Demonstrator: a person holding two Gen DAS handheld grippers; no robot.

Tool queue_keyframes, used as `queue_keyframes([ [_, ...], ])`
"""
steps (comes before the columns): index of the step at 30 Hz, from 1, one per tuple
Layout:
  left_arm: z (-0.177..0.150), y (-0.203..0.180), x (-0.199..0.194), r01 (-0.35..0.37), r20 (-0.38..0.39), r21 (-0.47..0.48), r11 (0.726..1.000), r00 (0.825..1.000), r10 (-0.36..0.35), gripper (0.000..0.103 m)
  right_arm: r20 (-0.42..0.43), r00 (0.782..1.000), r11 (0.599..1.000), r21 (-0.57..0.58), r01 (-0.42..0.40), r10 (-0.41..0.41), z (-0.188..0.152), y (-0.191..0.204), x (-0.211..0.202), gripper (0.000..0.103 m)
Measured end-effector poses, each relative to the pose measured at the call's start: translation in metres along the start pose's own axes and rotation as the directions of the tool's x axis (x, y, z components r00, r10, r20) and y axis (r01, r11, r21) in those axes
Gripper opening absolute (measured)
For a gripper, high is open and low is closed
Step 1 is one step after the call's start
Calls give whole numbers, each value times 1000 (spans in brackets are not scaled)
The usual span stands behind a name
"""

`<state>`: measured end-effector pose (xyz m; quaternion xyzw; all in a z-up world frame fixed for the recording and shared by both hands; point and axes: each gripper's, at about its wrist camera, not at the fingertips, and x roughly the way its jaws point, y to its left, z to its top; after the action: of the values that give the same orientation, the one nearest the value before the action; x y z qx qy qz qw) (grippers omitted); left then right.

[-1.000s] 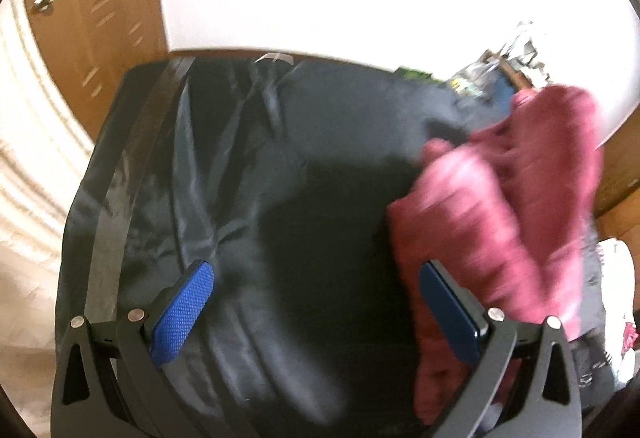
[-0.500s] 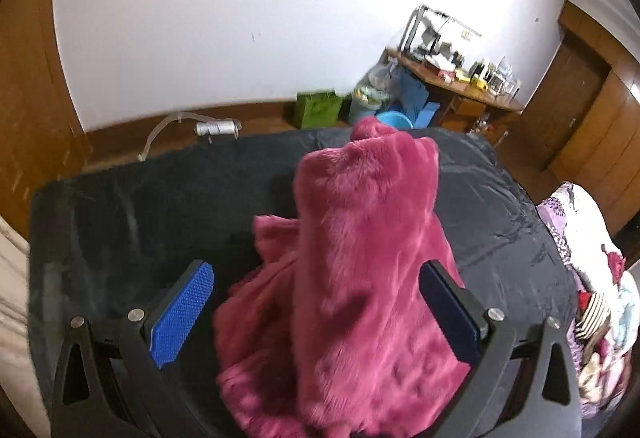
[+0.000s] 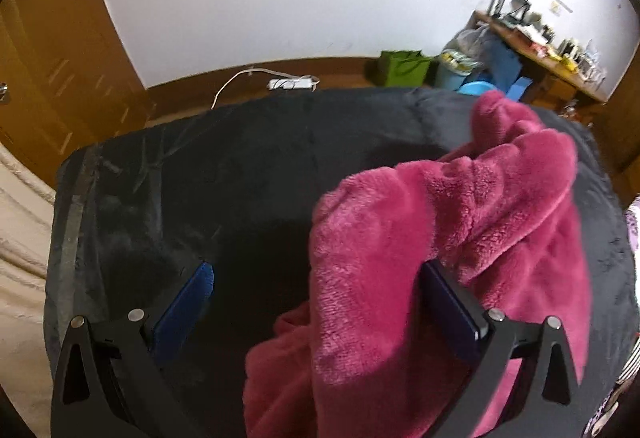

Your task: Fold clothes

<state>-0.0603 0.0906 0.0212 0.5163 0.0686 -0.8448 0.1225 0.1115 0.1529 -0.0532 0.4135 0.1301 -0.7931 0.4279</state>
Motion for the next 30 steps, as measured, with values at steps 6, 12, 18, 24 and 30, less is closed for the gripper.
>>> queue_keyframes([
  [6, -6, 15, 25, -16, -30, -37, 999, 999, 15, 103, 96, 989, 988, 118, 99, -111, 7, -31, -38, 76],
  [12, -13, 17, 31, -22, -7, -14, 1000, 1000, 21, 103, 63, 974, 972, 105, 209, -216, -6, -57, -71, 76],
  [18, -17, 25, 35, -7, -10, -28, 1000, 1000, 6, 103, 8, 982, 978, -87, 187, -187, -4, -28, -33, 76],
  [24, -21, 25, 34, 4, 0, -9, 1000, 1000, -4, 103, -148, 972, 983, -24, 180, -182, -23, -48, 24, 76],
  [30, -20, 25, 34, -3, 1, 5, 1000, 1000, 3, 103, -176, 964, 980, -47, 194, -199, -25, -50, 29, 79],
])
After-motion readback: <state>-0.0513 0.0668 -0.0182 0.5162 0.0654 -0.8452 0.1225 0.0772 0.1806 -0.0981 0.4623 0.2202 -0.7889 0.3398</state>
